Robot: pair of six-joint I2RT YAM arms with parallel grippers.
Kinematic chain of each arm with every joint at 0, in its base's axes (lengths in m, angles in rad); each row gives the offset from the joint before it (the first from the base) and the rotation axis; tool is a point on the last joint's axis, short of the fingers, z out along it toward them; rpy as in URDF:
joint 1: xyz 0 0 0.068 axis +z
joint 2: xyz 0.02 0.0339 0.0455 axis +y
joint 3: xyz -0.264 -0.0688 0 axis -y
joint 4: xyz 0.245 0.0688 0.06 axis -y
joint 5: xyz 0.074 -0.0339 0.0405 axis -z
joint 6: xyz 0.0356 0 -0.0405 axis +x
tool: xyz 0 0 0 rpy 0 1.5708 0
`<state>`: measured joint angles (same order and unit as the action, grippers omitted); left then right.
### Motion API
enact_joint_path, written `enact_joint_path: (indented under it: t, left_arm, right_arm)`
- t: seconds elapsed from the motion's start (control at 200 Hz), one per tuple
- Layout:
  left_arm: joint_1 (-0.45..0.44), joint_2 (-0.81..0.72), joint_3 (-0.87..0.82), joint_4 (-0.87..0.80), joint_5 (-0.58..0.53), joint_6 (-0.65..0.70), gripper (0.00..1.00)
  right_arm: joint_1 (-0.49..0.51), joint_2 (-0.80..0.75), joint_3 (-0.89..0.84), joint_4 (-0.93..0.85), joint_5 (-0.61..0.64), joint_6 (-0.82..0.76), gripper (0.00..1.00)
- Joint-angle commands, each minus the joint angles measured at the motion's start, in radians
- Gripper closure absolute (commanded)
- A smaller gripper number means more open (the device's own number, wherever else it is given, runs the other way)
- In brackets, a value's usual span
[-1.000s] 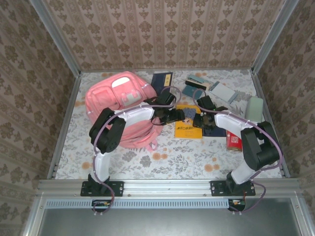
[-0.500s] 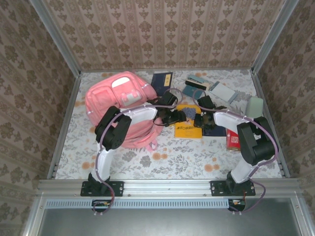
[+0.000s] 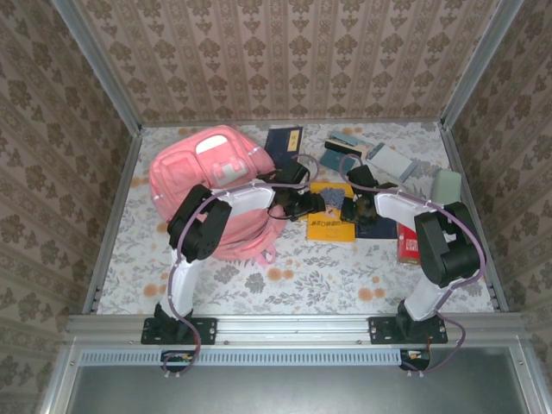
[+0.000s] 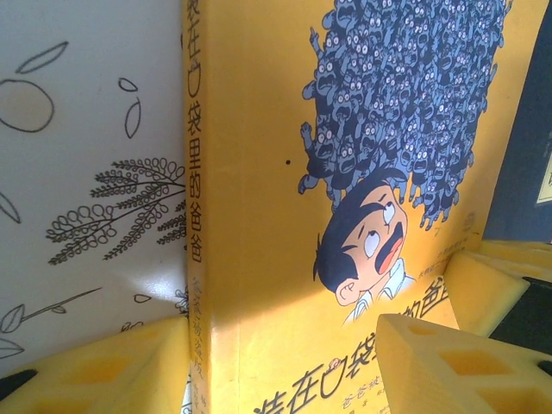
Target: Pack the student bag
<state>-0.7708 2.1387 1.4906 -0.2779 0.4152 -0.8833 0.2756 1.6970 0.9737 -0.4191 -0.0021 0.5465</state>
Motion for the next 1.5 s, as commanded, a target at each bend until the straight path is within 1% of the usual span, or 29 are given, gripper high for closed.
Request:
enact_joint_path:
  t: [0.0, 0.09, 0.245, 0.505, 0.54, 0.62, 0.675, 0.73, 0.84, 0.88, 0.95, 0.98, 1.075, 1.225, 1.305, 1.34, 1.435, 1.495]
  left_arm:
    - [-0.013, 0.000, -0.023, 0.026, 0.028, 0.007, 0.40]
    - [-0.012, -0.009, -0.021, -0.001, 0.001, 0.017, 0.40]
    - [-0.013, -0.014, -0.008, -0.047, -0.030, 0.040, 0.40]
    - [-0.014, -0.010, 0.004, -0.071, -0.038, 0.044, 0.40]
    - [-0.014, -0.008, 0.005, -0.072, -0.036, 0.045, 0.40]
    - [-0.014, -0.002, 0.004, -0.058, -0.017, 0.039, 0.40]
    - [-0.014, 0.000, -0.004, -0.024, 0.008, 0.026, 0.40]
    - [-0.010, -0.006, -0.029, 0.047, 0.045, 0.002, 0.40]
    - [0.001, -0.027, -0.110, 0.293, 0.157, -0.085, 0.41]
    - [0.005, -0.036, -0.139, 0.374, 0.182, -0.116, 0.42]
    - [0.013, -0.051, -0.169, 0.438, 0.194, -0.146, 0.45]
    - [0.015, -0.058, -0.171, 0.434, 0.192, -0.139, 0.46]
    - [0.022, -0.073, -0.169, 0.380, 0.181, -0.097, 0.56]
    - [0.035, -0.093, -0.176, 0.364, 0.180, -0.084, 0.77]
    - [0.040, -0.115, -0.176, 0.360, 0.180, -0.076, 0.86]
    - [0.042, -0.130, -0.175, 0.358, 0.180, -0.072, 0.88]
    - [0.052, -0.177, -0.177, 0.359, 0.187, -0.067, 1.00]
    - [0.060, -0.213, -0.182, 0.361, 0.190, -0.065, 1.00]
  right_arm:
    - [0.012, -0.017, 0.038, -0.056, -0.041, 0.007, 0.64]
    - [0.011, -0.036, 0.066, -0.088, -0.003, 0.003, 0.61]
    - [0.006, -0.047, 0.069, -0.098, 0.036, -0.002, 0.60]
    - [-0.001, 0.068, 0.056, -0.076, -0.031, 0.017, 0.63]
    - [0.007, 0.074, 0.064, -0.086, -0.022, 0.013, 0.64]
    - [0.011, 0.078, 0.057, -0.054, -0.099, 0.009, 0.71]
    - [0.019, 0.083, 0.058, -0.041, -0.138, 0.015, 0.73]
    - [0.033, 0.092, 0.067, -0.039, -0.155, 0.019, 0.74]
    - [0.064, 0.113, 0.080, -0.040, -0.170, 0.030, 0.74]
    - [0.072, 0.118, 0.080, -0.037, -0.169, 0.034, 0.73]
    - [0.076, 0.119, 0.076, -0.034, -0.165, 0.040, 0.73]
    - [0.076, 0.120, 0.075, -0.033, -0.164, 0.041, 0.73]
    - [0.076, 0.116, 0.073, -0.037, -0.152, 0.037, 0.73]
    - [0.073, 0.089, 0.079, -0.039, -0.147, 0.031, 0.70]
    - [0.069, 0.050, 0.082, -0.031, -0.150, 0.030, 0.64]
    - [0.064, 0.029, 0.082, -0.025, -0.156, 0.032, 0.61]
    - [0.052, -0.040, 0.075, 0.007, -0.183, 0.038, 0.51]
    - [0.039, -0.084, 0.064, 0.038, -0.216, 0.047, 0.47]
